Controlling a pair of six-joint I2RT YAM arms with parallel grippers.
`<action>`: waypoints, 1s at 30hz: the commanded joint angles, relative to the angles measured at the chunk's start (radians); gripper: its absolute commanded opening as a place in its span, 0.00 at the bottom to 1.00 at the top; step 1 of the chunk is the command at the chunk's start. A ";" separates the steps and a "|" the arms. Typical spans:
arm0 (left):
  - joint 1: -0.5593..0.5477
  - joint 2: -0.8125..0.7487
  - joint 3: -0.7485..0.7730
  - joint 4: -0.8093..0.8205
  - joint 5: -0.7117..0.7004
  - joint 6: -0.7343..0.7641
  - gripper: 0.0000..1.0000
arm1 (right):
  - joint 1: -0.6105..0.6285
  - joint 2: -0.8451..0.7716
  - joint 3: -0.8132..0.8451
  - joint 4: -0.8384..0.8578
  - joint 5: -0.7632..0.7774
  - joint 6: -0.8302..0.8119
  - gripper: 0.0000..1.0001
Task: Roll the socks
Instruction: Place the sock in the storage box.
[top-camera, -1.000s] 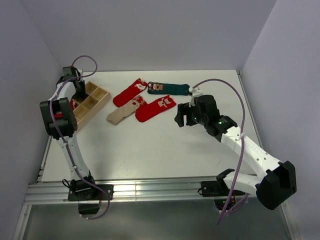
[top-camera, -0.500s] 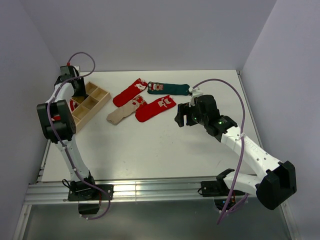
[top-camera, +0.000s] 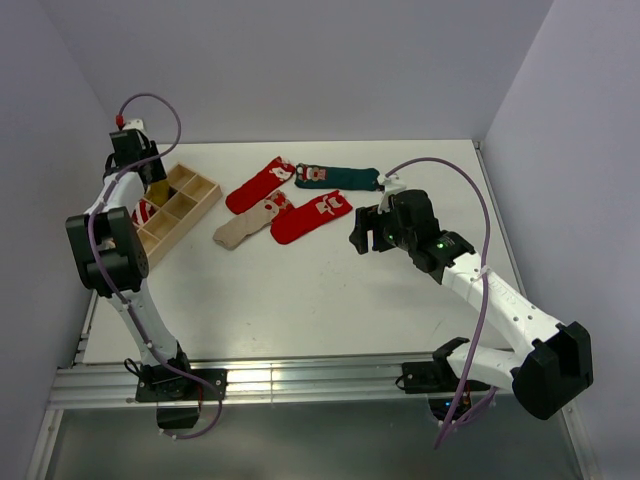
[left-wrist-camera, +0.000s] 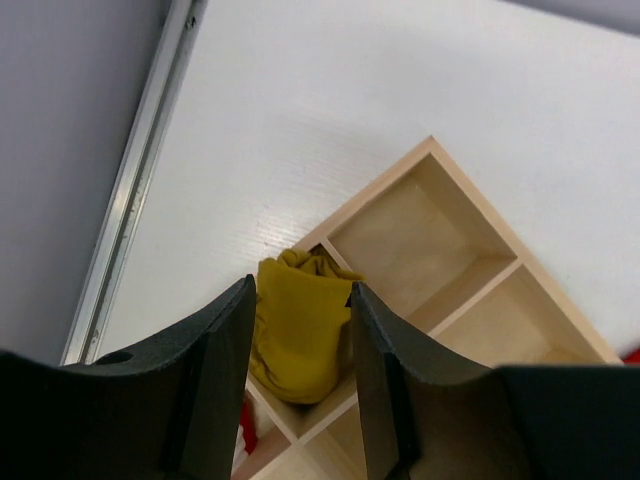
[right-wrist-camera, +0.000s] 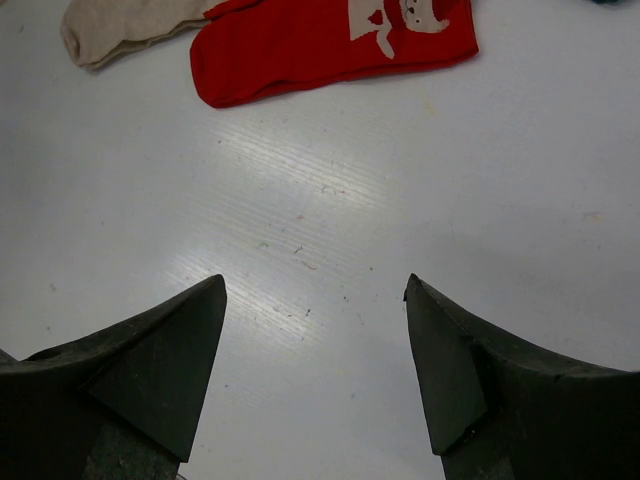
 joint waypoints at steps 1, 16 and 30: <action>0.009 0.011 0.007 0.074 0.019 -0.035 0.47 | -0.011 -0.023 0.023 0.016 0.018 -0.020 0.79; 0.013 0.078 -0.016 0.016 0.070 -0.038 0.25 | -0.011 -0.020 0.028 0.010 0.015 -0.023 0.79; 0.013 0.100 -0.017 -0.146 0.061 -0.073 0.00 | -0.011 -0.020 0.023 0.017 0.028 -0.026 0.79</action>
